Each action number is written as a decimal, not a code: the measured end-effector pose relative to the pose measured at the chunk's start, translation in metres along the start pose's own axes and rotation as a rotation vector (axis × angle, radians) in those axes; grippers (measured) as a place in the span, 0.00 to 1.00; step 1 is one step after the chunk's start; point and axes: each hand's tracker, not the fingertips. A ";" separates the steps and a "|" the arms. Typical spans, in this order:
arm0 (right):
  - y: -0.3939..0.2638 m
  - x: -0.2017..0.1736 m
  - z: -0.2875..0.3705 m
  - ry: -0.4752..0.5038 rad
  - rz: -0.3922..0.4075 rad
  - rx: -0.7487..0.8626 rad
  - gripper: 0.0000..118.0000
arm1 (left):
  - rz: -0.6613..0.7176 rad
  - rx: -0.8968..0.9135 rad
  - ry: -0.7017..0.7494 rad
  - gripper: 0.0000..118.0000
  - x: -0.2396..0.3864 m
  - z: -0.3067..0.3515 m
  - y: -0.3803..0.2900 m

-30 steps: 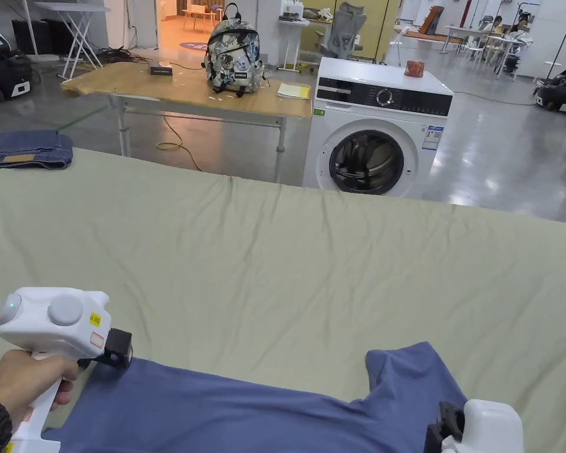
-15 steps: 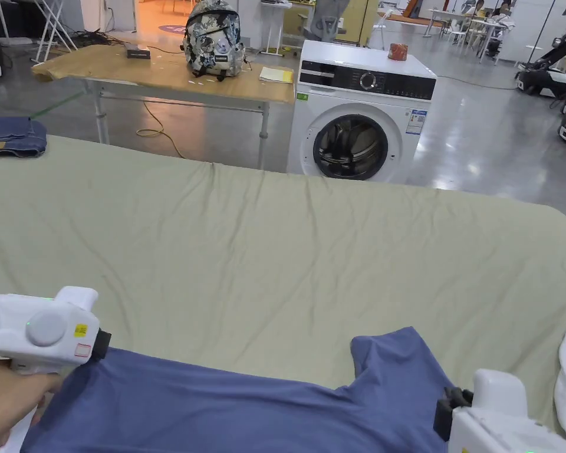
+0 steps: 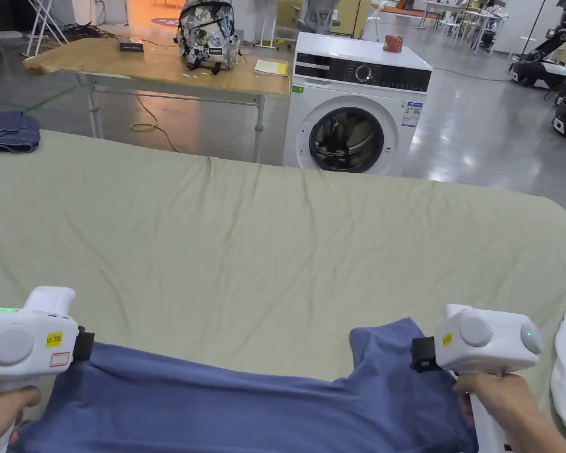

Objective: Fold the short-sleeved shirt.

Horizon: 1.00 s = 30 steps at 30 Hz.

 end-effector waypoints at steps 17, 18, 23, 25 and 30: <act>-0.026 -0.001 0.053 -0.001 -0.022 0.122 0.00 | 0.025 0.011 -0.015 0.00 -0.004 0.007 -0.004; -0.032 -0.002 0.067 0.004 -0.005 0.159 0.00 | 0.030 0.021 -0.021 0.00 -0.004 0.013 -0.006; -0.067 -0.003 0.131 0.001 0.029 0.243 0.00 | 0.041 0.062 -0.046 0.00 -0.010 0.042 -0.018; -0.084 -0.001 0.153 -0.004 0.027 0.253 0.00 | 0.048 0.083 -0.064 0.00 -0.016 0.055 -0.026; -0.133 0.010 0.200 0.032 0.014 0.301 0.00 | 0.057 0.120 -0.105 0.00 -0.025 0.090 -0.053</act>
